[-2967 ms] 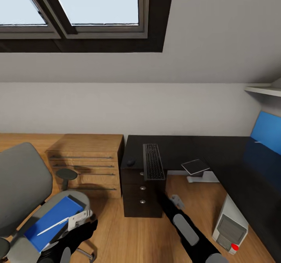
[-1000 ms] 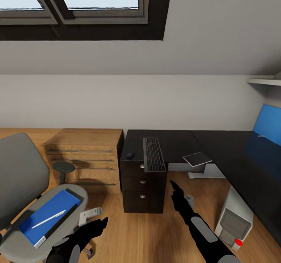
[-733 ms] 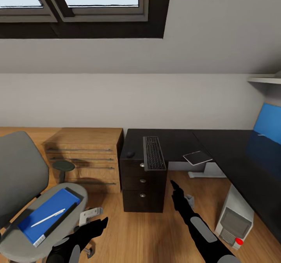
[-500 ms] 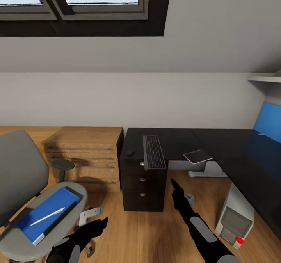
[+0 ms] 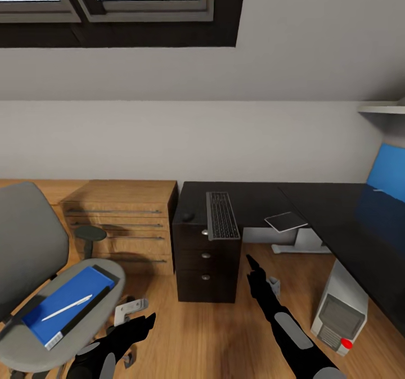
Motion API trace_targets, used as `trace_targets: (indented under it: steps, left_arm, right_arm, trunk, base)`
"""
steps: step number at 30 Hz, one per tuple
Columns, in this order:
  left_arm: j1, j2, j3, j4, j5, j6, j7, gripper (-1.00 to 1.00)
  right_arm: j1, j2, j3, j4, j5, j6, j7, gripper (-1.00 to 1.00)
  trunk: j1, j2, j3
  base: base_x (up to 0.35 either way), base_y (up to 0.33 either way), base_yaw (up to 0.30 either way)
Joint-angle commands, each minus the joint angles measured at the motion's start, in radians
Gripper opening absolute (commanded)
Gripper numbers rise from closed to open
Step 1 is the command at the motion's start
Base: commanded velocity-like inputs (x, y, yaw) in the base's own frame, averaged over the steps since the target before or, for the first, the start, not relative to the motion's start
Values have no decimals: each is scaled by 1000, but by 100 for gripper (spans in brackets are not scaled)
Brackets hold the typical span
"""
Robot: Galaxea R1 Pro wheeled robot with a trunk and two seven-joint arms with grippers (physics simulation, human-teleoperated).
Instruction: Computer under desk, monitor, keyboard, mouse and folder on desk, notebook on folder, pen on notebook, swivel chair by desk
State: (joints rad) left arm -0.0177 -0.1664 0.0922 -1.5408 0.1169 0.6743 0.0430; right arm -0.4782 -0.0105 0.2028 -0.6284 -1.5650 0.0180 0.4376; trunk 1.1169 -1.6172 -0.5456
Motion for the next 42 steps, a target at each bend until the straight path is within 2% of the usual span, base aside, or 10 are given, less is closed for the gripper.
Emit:
trace_targets:
  steps: [1,12,18,21,29,42]
  left_arm:
    - [-1,-1,1,-1,10,5,5,100]
    - [-1,-1,-1,7,9,4,6,100]
    - [-1,-1,-15,13,9,4,5,100]
    - [-1,-1,-20,25,9,4,3,100]
    - [-1,0,-22,28,9,4,3,100]
    - [-1,1,-22,28,9,4,3,100]
  right_arm:
    - [-1,-1,4,1,-10,2,4,100]
    - [-1,1,13,0,-7,3,3,100]
    - [-1,3,16,-1,-8,7,2,100]
    - [-1,6,45,-1,-10,5,-1,100]
    - [-1,50,59,2,-8,2,-3,100]
    - [-1,51,52,7,-12,5,-4,100]
  trunk:
    - [4,-8,-4]
    - [46,-85,-39]
    - [46,-85,-39]
    - [46,-85,-39]
    - [46,-85,-39]
    - [46,-85,-39]
  base:
    - [0,0,0]
    - [0,0,0]
    - [0,0,0]
    - [0,0,0]
    - [87,0,0]
    - [263,0,0]
